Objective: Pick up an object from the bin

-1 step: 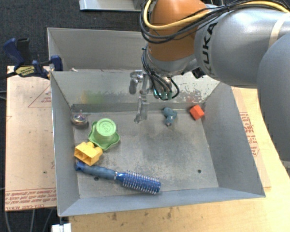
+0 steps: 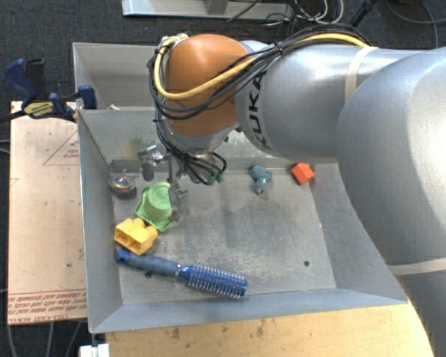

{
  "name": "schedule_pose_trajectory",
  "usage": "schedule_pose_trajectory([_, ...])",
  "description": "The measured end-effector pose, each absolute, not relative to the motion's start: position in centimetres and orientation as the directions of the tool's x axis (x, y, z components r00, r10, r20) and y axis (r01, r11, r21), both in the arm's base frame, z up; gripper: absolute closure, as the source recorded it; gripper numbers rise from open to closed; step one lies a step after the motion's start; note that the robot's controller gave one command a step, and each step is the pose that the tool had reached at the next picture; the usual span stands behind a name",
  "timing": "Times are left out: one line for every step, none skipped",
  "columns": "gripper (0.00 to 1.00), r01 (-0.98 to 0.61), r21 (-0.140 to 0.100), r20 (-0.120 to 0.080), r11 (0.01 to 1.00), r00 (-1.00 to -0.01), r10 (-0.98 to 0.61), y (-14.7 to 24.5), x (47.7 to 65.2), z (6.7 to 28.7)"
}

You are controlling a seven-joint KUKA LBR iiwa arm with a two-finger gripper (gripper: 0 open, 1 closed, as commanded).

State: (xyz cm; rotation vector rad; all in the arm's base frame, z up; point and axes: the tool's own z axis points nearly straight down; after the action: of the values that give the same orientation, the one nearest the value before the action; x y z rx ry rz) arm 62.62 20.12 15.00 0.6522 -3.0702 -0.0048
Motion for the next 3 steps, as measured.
schedule_pose_trajectory([0.00, -0.752, 0.004, 0.002, 0.659, -0.659, -0.752, 22.0, 61.4, 7.0])
schedule_pose_trajectory([1.00, -0.750, 0.001, -0.002, 0.661, -0.661, -0.750, 22.0, 61.6, 7.3])
schedule_pose_trajectory([1.00, -0.799, -0.002, -0.007, 0.602, -0.602, -0.799, 22.6, 52.9, 19.3])
